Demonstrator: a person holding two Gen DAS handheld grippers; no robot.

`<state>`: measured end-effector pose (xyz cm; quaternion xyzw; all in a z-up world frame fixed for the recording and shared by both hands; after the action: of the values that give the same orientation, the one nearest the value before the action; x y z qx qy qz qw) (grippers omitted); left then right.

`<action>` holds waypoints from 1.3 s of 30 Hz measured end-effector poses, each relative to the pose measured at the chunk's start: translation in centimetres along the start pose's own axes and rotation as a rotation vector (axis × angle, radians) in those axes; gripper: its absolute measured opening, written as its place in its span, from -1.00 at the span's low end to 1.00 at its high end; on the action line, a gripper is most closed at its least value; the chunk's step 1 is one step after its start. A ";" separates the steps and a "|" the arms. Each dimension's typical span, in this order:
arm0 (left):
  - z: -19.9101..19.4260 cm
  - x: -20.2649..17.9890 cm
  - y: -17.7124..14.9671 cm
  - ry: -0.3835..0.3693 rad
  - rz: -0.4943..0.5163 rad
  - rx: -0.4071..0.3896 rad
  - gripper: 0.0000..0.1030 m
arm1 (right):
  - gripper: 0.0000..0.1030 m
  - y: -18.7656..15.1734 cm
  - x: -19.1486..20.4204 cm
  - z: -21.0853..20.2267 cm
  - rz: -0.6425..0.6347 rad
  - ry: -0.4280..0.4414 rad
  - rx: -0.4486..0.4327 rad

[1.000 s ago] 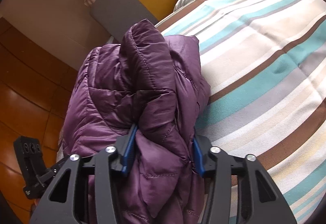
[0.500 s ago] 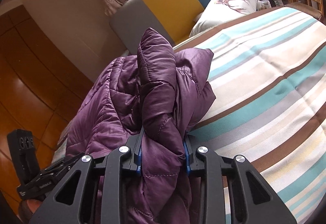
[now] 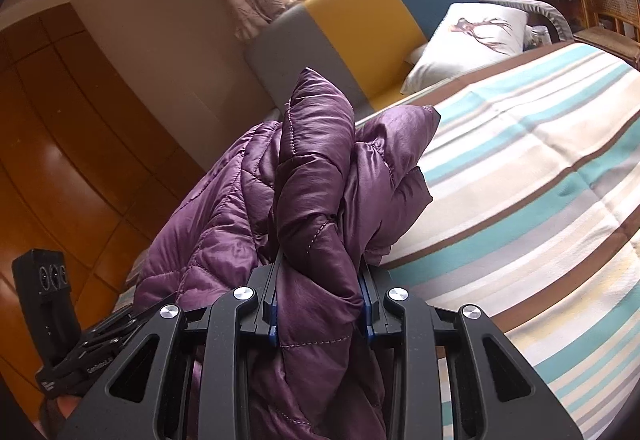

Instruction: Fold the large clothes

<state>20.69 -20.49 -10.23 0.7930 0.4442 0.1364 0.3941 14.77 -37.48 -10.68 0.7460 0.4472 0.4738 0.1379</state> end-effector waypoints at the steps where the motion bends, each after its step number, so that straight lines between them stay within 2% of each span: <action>1: -0.6 0.2 0.1 0.003 0.001 -0.012 0.14 | -0.43 0.0 0.5 -0.2 -0.002 0.006 -0.004; 6: -3.3 1.5 0.7 0.022 0.003 -0.072 0.13 | -0.43 0.7 3.3 -0.4 -0.012 0.052 -0.031; 13: -7.7 5.0 1.1 0.086 0.004 -0.159 0.14 | -0.43 0.9 8.5 0.3 -0.055 0.121 -0.057; 21: -11.1 11.9 1.0 0.177 -0.037 -0.214 0.14 | -0.43 0.6 14.7 4.4 -0.090 0.196 -0.018; 27: -12.6 17.0 0.5 0.242 -0.069 -0.223 0.14 | -0.43 -0.1 17.9 8.3 -0.099 0.241 0.026; 33: -11.2 21.5 -0.8 0.292 -0.075 -0.207 0.14 | -0.43 -1.6 18.6 13.8 -0.079 0.231 0.094; 35: -9.7 23.5 -1.6 0.297 -0.083 -0.190 0.14 | -0.43 -2.0 18.5 16.0 -0.076 0.203 0.122; 36: -9.0 23.2 -2.1 0.298 -0.089 -0.182 0.14 | -0.43 -2.4 18.1 16.9 -0.071 0.189 0.135; 39: -6.1 25.7 -4.1 0.281 -0.158 -0.117 0.19 | -0.40 -3.1 16.8 19.4 -0.060 0.118 0.162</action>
<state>29.35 4.65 -12.74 0.7044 0.5472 0.2401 0.3831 31.77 -18.10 -12.80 0.7118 0.5134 0.4750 0.0647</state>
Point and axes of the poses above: each gripper's, at about its wrist camera, not at the fingertips, and z roughly the way its jaws point, x to its left, y to its top, the point moved 8 cm from there along z, roughly the way its jaws point, and after that the axes turned 5 degrees about z, right-handed, at the moved point
